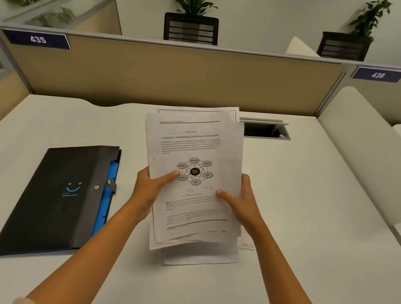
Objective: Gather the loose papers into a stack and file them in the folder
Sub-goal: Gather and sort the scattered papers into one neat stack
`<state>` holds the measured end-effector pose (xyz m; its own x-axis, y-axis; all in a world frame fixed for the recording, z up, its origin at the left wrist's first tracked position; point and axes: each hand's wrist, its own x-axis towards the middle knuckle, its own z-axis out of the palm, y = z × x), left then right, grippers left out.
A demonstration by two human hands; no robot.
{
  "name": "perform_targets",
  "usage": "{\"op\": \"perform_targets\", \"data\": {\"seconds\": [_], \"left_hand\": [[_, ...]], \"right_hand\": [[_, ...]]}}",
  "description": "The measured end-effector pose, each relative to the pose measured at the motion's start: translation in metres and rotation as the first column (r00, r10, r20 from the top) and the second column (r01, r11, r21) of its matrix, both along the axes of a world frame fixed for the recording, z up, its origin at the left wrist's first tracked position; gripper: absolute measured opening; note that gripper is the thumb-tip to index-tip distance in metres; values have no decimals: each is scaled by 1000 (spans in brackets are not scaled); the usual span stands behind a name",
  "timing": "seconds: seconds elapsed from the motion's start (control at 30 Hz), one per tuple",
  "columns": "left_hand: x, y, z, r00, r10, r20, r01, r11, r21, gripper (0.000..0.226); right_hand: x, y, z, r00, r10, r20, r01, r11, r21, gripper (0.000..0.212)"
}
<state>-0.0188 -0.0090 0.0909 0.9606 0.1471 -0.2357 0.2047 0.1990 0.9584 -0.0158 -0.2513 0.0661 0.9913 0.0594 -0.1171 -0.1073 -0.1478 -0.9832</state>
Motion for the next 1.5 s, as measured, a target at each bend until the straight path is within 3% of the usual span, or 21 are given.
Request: {"op": "perform_targets", "data": {"seconds": [0.1,0.23,0.3,0.47,0.6,0.8,0.97,1.17,1.3,1.5], "left_hand": [[-1,-2,2,998,15,60,-15,1000,9,47],[0,-8,11,990,37,138,-44,998,44,39],[0,-8,17,983,26,183,-39,997,68,33],[-7,-3,33,948,-43,316,9,994,109,32],[-9,-9,34,939,-64,338,20,991,133,31],[-5,-15,45,896,37,443,-106,986,132,30],[-2,-16,57,842,87,532,-183,974,131,37],[3,-26,65,840,158,520,-252,961,115,45],[6,-26,62,858,190,477,-294,943,154,15],[7,-22,63,862,156,481,-259,953,155,15]], "right_hand": [[3,5,5,989,-86,121,86,996,5,62],[8,12,14,970,-149,193,126,984,129,42],[9,13,23,963,-156,221,123,980,155,36],[5,9,40,938,-156,310,107,980,168,52],[1,12,49,936,-132,327,67,977,202,41],[-1,23,63,917,-211,338,134,962,239,35],[-3,28,84,847,-309,433,212,943,258,36],[-2,39,96,803,-425,417,343,903,259,32],[-1,41,93,794,-455,403,402,890,214,16],[1,40,89,808,-451,380,398,892,212,19]]}}
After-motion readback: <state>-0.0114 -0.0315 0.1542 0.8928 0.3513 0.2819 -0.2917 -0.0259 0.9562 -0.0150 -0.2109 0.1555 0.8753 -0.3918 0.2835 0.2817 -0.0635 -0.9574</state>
